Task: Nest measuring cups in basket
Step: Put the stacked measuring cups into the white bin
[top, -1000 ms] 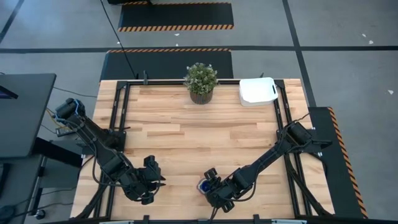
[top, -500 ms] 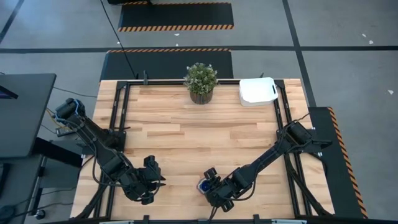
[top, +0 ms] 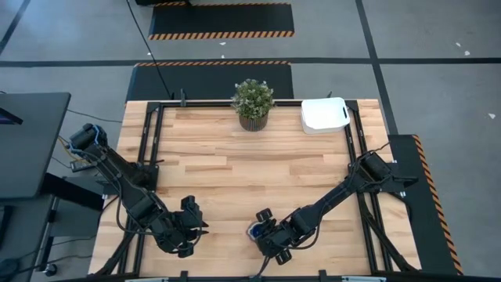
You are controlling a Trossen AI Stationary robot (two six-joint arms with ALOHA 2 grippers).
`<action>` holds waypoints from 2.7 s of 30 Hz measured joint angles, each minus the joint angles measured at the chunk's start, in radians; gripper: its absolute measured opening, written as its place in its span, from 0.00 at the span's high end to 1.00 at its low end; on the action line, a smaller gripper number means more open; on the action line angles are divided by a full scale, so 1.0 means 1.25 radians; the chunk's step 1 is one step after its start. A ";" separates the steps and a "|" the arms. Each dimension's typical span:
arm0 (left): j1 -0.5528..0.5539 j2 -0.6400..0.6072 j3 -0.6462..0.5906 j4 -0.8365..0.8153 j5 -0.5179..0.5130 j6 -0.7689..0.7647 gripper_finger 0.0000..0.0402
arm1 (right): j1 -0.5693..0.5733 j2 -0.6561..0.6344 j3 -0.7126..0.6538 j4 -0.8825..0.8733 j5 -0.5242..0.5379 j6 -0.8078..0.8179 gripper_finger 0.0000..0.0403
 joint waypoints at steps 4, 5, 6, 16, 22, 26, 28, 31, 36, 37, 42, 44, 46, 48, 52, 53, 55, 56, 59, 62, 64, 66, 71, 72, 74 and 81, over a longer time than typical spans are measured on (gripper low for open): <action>0.000 0.000 0.000 0.000 0.000 0.000 0.76 | 0.000 0.000 0.000 0.000 -0.006 0.001 0.56; 0.000 0.000 0.000 0.000 0.000 0.000 0.76 | 0.000 0.000 0.000 0.000 -0.013 0.001 0.56; 0.000 0.000 0.000 0.000 0.000 0.000 0.76 | -0.001 0.000 0.000 0.000 -0.019 0.002 0.56; 0.000 -0.001 0.000 0.000 0.000 0.000 0.76 | -0.001 -0.001 0.000 0.001 -0.038 0.002 0.62; 0.000 -0.001 0.000 0.000 0.000 0.000 0.76 | -0.002 -0.001 0.000 0.001 -0.041 0.002 0.63; 0.000 -0.001 0.000 0.000 0.000 0.000 0.76 | -0.006 -0.001 0.001 0.001 -0.053 0.002 0.63; 0.000 -0.001 0.000 0.000 0.000 0.000 0.76 | -0.010 -0.001 0.001 0.001 -0.062 0.003 0.63; 0.000 -0.001 0.000 0.000 0.000 0.000 0.76 | -0.014 -0.002 0.001 0.002 -0.068 0.003 0.65; 0.000 -0.001 0.000 0.000 0.000 0.001 0.76 | -0.017 -0.002 0.001 0.002 -0.070 0.003 0.70; 0.000 -0.001 0.000 0.000 0.000 0.001 0.76 | -0.017 -0.002 0.001 0.003 -0.070 0.003 0.70; 0.000 -0.001 0.000 0.000 0.000 0.000 0.76 | -0.019 -0.002 0.001 0.002 -0.103 -0.004 0.71; 0.000 -0.001 0.000 0.000 0.000 0.000 0.76 | -0.020 -0.002 0.001 0.003 -0.122 -0.005 0.70; 0.000 -0.001 0.000 0.000 0.000 0.000 0.76 | -0.021 -0.002 0.001 0.004 -0.134 -0.007 0.69; 0.000 -0.001 0.000 0.000 0.000 0.000 0.76 | -0.022 -0.002 0.001 0.004 -0.142 -0.007 0.68; 0.000 -0.001 0.000 0.000 0.000 0.001 0.76 | -0.023 -0.002 0.001 0.003 -0.150 -0.014 0.65; 0.000 -0.001 0.000 0.000 0.000 0.000 0.76 | -0.023 -0.002 0.001 0.003 -0.151 -0.015 0.64; 0.000 -0.001 0.000 0.000 0.000 0.000 0.76 | -0.022 -0.002 0.001 0.002 -0.151 -0.025 0.62; 0.000 -0.001 0.000 0.000 0.000 0.000 0.76 | -0.022 -0.002 0.001 0.002 -0.151 -0.027 0.62; 0.000 -0.001 0.000 0.000 0.000 0.000 0.76 | -0.022 -0.002 0.001 0.002 -0.151 -0.028 0.61; 0.000 -0.001 0.000 0.000 0.000 0.000 0.76 | -0.022 -0.002 0.001 0.001 -0.151 -0.029 0.61; 0.000 -0.001 0.000 0.000 0.000 0.000 0.76 | -0.022 -0.001 0.001 0.000 -0.147 -0.030 0.61; 0.000 -0.001 0.000 0.000 0.000 0.000 0.76 | -0.022 -0.001 0.001 -0.001 -0.144 -0.041 0.61; 0.000 -0.001 0.000 0.000 0.000 0.000 0.76 | -0.017 -0.001 0.001 -0.017 -0.086 -0.080 0.61; 0.000 -0.001 0.000 0.000 0.000 0.000 0.76 | -0.014 -0.001 0.001 -0.021 -0.067 -0.096 0.61; 0.000 -0.001 0.000 0.000 0.000 0.000 0.76 | -0.007 0.000 0.000 -0.030 -0.023 -0.128 0.61; 0.000 0.000 0.000 0.000 0.000 0.000 0.76 | 0.007 0.001 -0.006 -0.046 0.056 -0.164 0.61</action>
